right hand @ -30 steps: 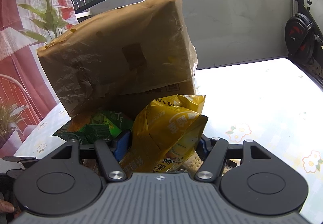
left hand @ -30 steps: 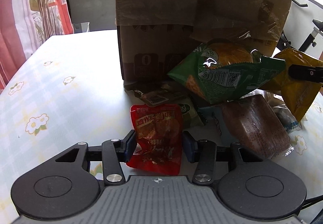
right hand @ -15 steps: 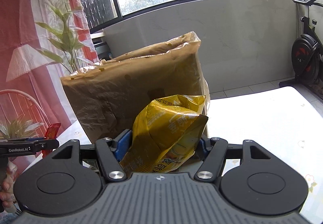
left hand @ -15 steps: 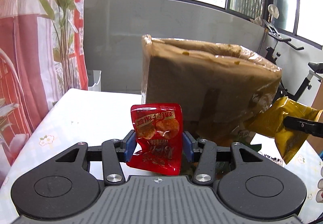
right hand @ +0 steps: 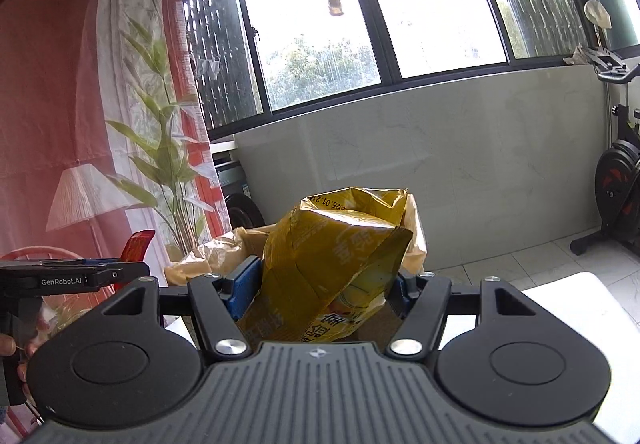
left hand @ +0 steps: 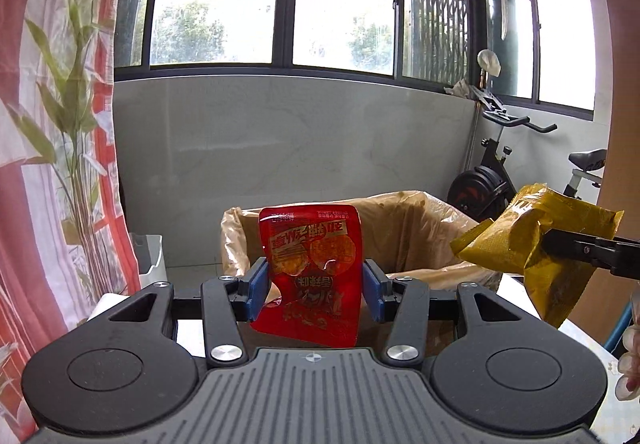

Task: Organize snacks
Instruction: 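Lift both packets over the box and open both grippers to drop them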

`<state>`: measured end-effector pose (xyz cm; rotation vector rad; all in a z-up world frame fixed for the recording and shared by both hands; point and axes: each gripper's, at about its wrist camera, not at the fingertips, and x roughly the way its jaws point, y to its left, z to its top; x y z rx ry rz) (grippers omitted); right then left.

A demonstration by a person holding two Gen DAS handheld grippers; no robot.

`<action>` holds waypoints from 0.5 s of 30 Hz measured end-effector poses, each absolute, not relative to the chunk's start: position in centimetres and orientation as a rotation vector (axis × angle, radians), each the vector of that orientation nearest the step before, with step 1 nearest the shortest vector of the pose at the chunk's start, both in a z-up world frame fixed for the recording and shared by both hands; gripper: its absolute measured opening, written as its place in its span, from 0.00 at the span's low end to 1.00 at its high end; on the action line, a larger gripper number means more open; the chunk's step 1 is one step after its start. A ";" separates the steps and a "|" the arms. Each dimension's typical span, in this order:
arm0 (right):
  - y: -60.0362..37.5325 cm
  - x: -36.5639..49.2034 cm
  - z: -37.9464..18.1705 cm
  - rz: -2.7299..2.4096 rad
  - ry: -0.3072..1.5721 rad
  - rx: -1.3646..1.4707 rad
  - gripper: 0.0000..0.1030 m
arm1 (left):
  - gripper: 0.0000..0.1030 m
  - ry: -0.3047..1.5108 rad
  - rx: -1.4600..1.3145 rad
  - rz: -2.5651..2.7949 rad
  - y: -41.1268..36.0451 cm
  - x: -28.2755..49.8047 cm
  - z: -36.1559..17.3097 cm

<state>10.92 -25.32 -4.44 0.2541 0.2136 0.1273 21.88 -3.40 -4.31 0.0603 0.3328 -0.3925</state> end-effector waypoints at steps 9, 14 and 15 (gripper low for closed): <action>-25.2 20.8 -2.1 0.174 0.212 0.094 0.64 | 0.50 0.371 0.021 -0.445 -7.3 30.2 -3.3; -25.1 26.7 -3.7 0.145 0.324 0.068 0.64 | 0.51 0.428 0.012 -0.418 -9.3 34.5 -4.6; -25.0 27.5 -4.1 0.142 0.345 0.070 0.64 | 0.52 0.433 0.016 -0.423 -9.7 35.0 -4.9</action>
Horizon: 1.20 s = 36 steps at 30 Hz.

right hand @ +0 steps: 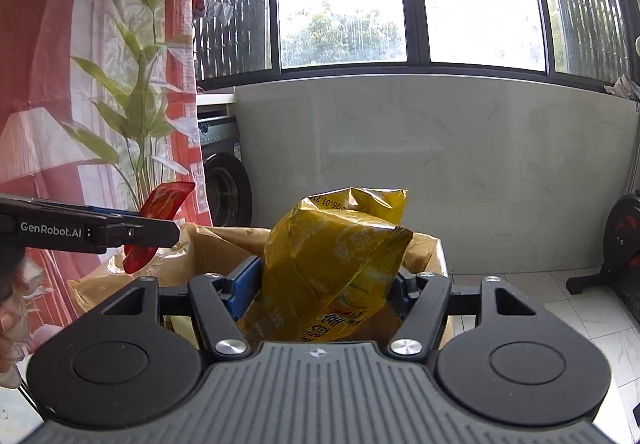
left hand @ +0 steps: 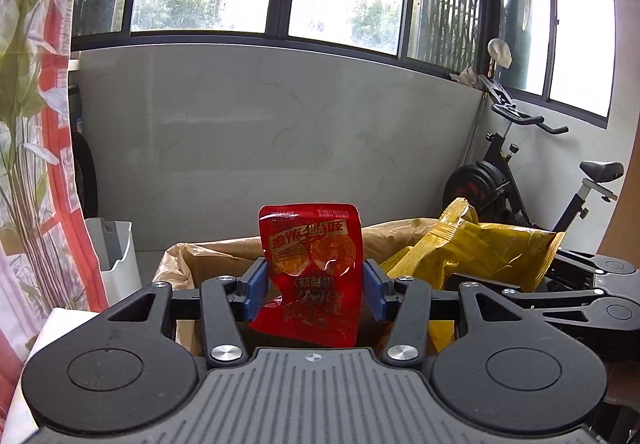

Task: Organize snacks
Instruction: 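Lift both packets over the box and open both grippers to drop them, then move both tools back toward the remaining snacks beside the box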

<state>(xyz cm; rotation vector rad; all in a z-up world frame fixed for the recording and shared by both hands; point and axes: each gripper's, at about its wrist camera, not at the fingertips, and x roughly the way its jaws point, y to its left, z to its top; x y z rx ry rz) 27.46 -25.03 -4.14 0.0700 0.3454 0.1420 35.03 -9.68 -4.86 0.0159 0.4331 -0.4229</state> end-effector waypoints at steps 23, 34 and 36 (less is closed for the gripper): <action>-27.0 21.0 -4.8 0.253 0.328 0.086 0.75 | 0.75 0.423 -0.015 -0.340 -2.1 30.3 -5.1; -29.4 15.7 -12.6 0.261 0.454 0.029 0.74 | 0.74 0.443 -0.145 -0.169 2.7 23.6 -11.1; -29.3 15.5 -14.6 0.267 0.502 -0.027 0.69 | 0.74 0.481 -0.162 -0.136 2.8 23.2 -12.4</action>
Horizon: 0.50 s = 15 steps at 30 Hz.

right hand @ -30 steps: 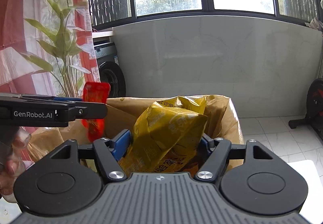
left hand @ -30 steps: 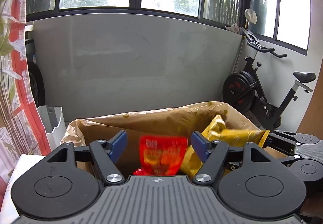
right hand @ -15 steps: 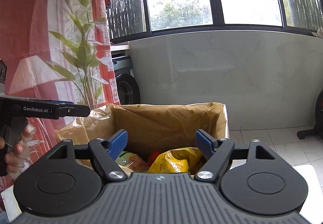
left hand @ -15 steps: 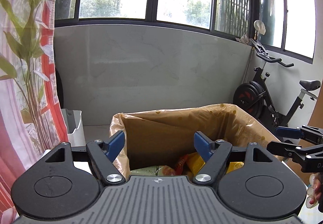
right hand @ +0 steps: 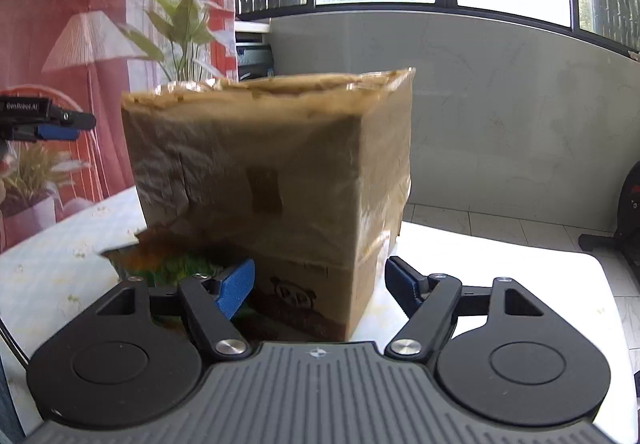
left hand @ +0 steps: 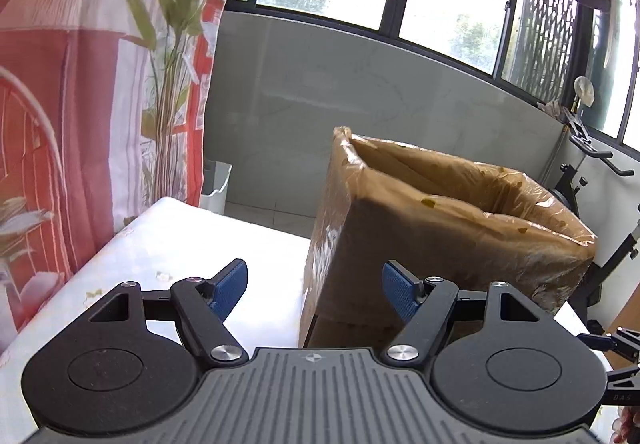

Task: Organize snacks
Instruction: 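Move both tools back toward the remaining snacks beside the box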

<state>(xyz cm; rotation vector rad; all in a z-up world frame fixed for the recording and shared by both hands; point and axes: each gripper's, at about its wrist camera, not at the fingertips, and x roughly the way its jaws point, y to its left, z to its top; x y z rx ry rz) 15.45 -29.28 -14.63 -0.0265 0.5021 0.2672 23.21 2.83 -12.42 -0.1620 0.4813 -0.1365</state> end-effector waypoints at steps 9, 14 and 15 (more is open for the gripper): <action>-29.7 14.1 -20.7 0.282 0.671 -0.092 0.63 | 0.73 0.584 -0.145 -0.107 2.5 22.3 -15.8; -29.6 13.9 -21.9 0.296 0.710 -0.100 0.63 | 0.73 0.629 -0.149 -0.112 2.1 22.1 -17.1; -29.4 14.0 -22.1 0.295 0.716 -0.108 0.63 | 0.73 0.637 -0.147 -0.111 2.1 22.1 -17.4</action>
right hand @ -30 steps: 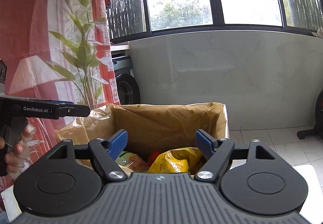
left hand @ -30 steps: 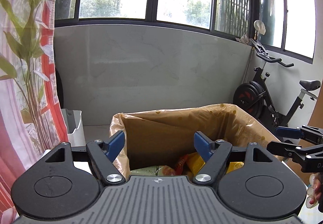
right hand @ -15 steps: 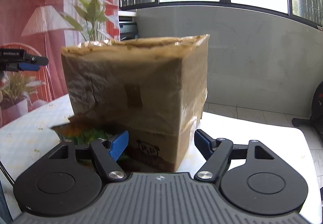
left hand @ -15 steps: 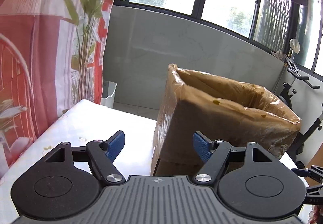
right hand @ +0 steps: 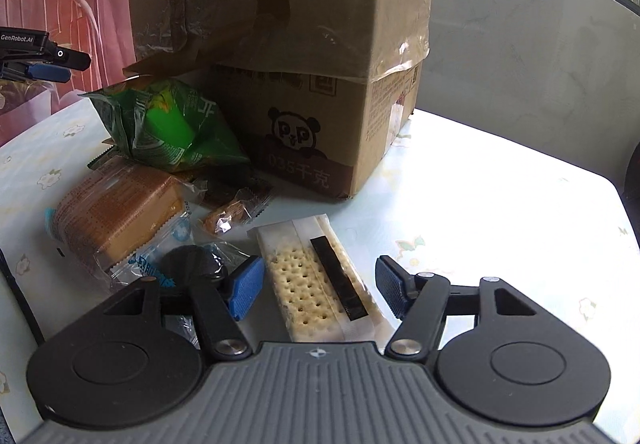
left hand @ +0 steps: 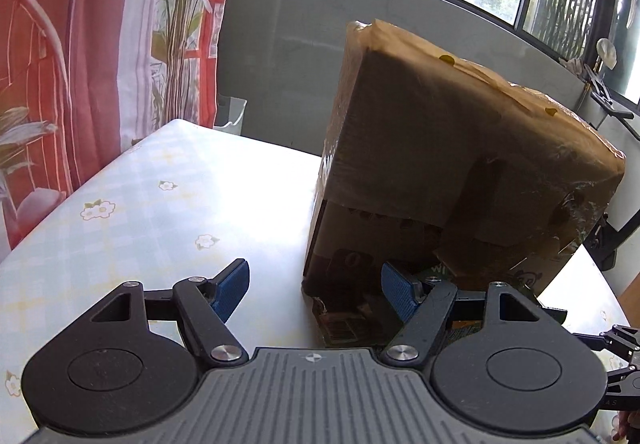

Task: Organize snacks
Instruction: 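Move both tools back toward the remaining snacks beside the box, then grasp the green wrapped cake with the left gripper while the right grasps the cracker pack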

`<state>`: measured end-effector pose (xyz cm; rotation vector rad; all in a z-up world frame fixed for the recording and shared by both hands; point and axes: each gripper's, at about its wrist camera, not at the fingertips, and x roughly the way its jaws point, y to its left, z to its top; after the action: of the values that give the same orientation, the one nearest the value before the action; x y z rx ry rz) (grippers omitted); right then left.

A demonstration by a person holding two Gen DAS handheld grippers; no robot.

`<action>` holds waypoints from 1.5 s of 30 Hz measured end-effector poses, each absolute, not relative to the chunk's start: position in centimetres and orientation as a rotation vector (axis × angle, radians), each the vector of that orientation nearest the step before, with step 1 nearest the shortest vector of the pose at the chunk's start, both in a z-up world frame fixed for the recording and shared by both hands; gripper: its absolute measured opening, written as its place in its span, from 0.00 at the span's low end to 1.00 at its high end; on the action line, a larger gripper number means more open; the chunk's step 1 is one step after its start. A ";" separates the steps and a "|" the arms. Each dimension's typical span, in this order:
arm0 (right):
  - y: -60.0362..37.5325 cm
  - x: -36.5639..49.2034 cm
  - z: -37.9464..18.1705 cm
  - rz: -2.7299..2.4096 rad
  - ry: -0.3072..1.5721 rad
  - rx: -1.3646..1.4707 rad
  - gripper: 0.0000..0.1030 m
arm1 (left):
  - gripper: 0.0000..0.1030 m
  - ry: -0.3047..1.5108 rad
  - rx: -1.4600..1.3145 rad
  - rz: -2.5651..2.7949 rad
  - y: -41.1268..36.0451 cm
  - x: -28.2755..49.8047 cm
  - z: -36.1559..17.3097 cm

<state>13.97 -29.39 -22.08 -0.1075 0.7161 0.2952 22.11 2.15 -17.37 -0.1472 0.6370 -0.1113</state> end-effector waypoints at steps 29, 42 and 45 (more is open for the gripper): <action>-28.0 13.9 -23.5 0.194 0.682 -0.041 0.49 | 0.67 0.803 -0.038 -0.210 -1.7 21.5 -22.8; -28.1 13.9 -23.4 0.195 0.683 -0.038 0.49 | 0.70 0.811 0.034 -0.219 -4.3 23.4 -24.4; -28.1 13.9 -23.4 0.195 0.683 -0.038 0.49 | 0.68 0.808 0.011 -0.215 -3.8 23.2 -24.6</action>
<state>13.88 -28.09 -23.42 -0.0378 0.6829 0.1953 23.20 -3.78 -24.60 0.0113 0.8083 -0.2151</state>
